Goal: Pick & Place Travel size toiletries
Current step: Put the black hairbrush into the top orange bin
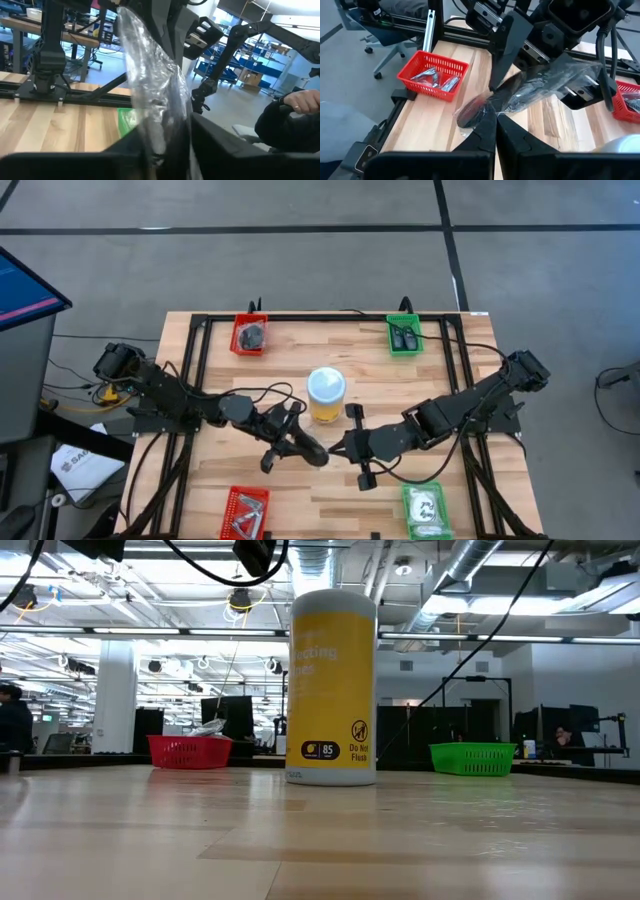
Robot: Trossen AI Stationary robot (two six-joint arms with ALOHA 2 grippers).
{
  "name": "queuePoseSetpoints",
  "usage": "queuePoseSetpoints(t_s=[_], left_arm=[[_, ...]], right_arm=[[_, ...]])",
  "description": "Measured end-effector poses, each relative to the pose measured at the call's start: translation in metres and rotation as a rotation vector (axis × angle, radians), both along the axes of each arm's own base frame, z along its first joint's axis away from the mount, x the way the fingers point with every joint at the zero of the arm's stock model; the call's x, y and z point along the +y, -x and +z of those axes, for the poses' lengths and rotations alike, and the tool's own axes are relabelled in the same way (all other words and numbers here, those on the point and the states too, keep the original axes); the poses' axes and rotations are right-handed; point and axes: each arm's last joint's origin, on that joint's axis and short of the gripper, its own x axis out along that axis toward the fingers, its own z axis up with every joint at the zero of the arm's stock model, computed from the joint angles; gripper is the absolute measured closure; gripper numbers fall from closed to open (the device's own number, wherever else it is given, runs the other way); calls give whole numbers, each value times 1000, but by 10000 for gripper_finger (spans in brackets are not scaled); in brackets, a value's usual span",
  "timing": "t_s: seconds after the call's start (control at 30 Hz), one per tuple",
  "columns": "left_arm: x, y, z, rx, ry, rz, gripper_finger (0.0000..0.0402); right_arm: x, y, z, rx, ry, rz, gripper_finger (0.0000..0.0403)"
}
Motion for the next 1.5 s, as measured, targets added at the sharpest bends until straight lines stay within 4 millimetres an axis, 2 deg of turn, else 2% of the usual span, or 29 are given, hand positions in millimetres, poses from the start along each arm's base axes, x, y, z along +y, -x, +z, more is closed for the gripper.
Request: queuePoseSetpoints(t_s=[0.13,0.2,0.6,0.83,1.13,1.3,1.5], left_arm=[[0,0,0,-8,-20,0,368],[-1,0,0,-17,-40,-1,383],[-2,1,0,-16,-47,17,382],[-3,1,-3,11,-55,9,382],[-2,2,-3,27,-61,23,383],[2,12,8,18,-90,90,383],[15,38,10,-14,-93,192,382]], right_arm=[[0,0,0,0,0,0,403],[0,0,0,3,2,0,403],[-3,4,-7,79,54,3,394],[-4,9,-6,95,72,17,331],[-10,22,-13,241,20,-78,266],[-13,26,-19,288,-12,-170,250],[-9,35,-35,272,85,-297,251]])
